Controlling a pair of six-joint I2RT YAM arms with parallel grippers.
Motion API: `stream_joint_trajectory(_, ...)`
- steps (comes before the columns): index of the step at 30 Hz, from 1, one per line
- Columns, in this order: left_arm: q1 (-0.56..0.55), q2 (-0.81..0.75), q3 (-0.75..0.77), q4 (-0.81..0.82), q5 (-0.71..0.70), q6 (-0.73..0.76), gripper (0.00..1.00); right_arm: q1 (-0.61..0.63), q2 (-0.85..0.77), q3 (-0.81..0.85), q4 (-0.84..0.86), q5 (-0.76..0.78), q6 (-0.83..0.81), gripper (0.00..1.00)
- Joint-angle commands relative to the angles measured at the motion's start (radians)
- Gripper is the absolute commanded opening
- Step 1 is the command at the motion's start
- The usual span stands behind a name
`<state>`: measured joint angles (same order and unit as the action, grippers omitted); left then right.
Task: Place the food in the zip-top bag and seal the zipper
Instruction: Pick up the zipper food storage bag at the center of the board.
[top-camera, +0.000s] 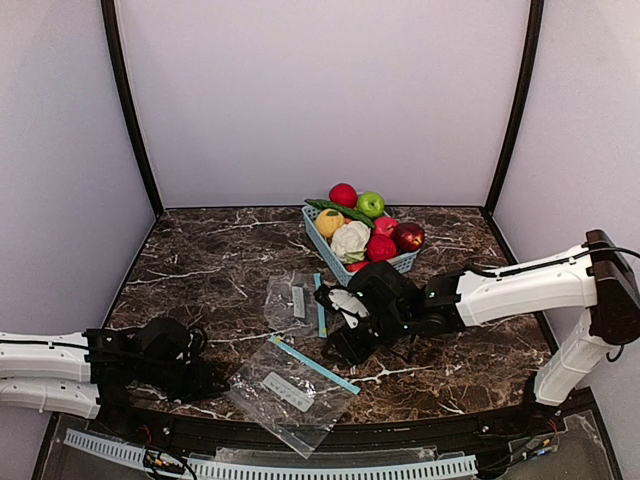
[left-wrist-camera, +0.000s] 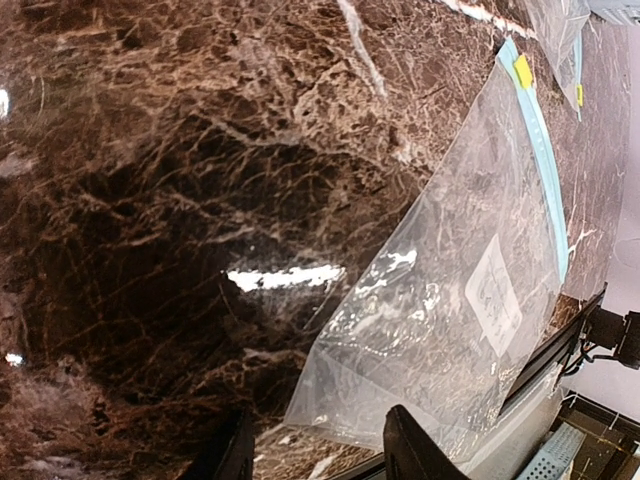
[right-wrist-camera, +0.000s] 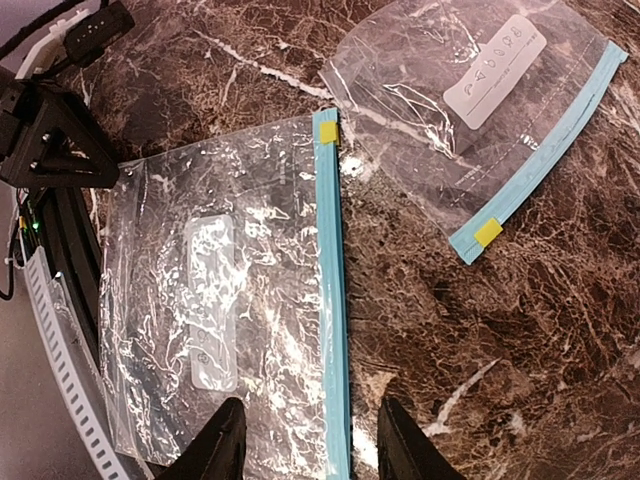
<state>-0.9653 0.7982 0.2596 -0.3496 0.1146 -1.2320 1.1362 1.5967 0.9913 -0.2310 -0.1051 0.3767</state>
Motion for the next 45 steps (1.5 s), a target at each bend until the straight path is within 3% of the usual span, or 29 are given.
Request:
stream_joint_trajectory(1,-0.006,0.023,-0.024,0.038,0.001,-0.008,0.45,0.0,-0.021,-0.016,0.024,0.019,0.007,0.43)
stream_joint_trajectory(5,-0.006,0.034,-0.031,0.063,-0.007,-0.011,0.44,0.0,-0.023,-0.015,0.024,0.023,0.01,0.43)
stream_joint_trajectory(10,-0.006,0.032,-0.054,0.076,-0.014,-0.026,0.33,0.0,-0.026,-0.015,0.024,0.028,0.01,0.43)
stream_joint_trajectory(17,-0.006,0.033,-0.072,0.09,-0.034,-0.035,0.29,0.0,-0.027,-0.013,0.024,0.031,0.008,0.43)
stream_joint_trajectory(26,-0.006,0.02,-0.054,0.11,-0.059,0.018,0.03,-0.001,-0.056,-0.025,0.025,0.049,0.014,0.43)
stream_joint_trajectory(30,-0.006,-0.045,-0.011,0.11,-0.061,0.124,0.01,-0.006,-0.094,-0.041,0.024,0.057,0.019,0.45)
stream_joint_trajectory(35,-0.006,-0.086,0.126,0.074,-0.001,0.392,0.01,-0.058,-0.157,-0.084,0.052,0.02,0.046,0.5)
stream_joint_trajectory(45,-0.005,0.052,0.416,0.005,0.154,0.851,0.01,-0.197,-0.297,-0.227,0.217,-0.173,0.111,0.67)
